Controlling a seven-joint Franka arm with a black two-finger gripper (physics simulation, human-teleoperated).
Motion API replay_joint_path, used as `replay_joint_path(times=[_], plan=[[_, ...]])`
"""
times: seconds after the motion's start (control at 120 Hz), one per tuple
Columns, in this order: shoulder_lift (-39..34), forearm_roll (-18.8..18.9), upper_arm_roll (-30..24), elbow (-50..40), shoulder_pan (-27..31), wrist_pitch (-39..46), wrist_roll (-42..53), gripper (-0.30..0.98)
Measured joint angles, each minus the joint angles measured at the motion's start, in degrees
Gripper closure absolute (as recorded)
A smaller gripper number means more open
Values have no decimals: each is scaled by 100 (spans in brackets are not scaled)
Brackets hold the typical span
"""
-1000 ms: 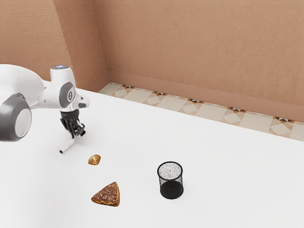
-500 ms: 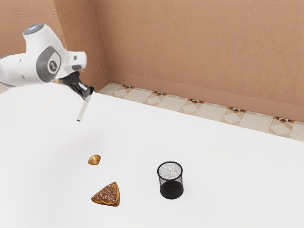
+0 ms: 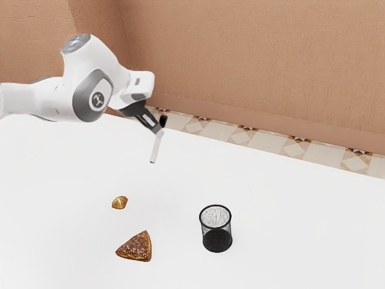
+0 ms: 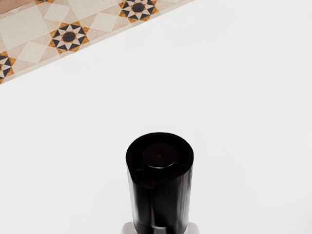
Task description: Put the marker into the pen holder.
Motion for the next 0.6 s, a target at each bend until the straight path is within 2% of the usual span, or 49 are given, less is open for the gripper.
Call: replay_joint_path(times=[0.3,0.6], plan=[[329,-279,-917,-35,356,284,-20,72],[421,-483,-1412,-74,124,579,-25,71]])
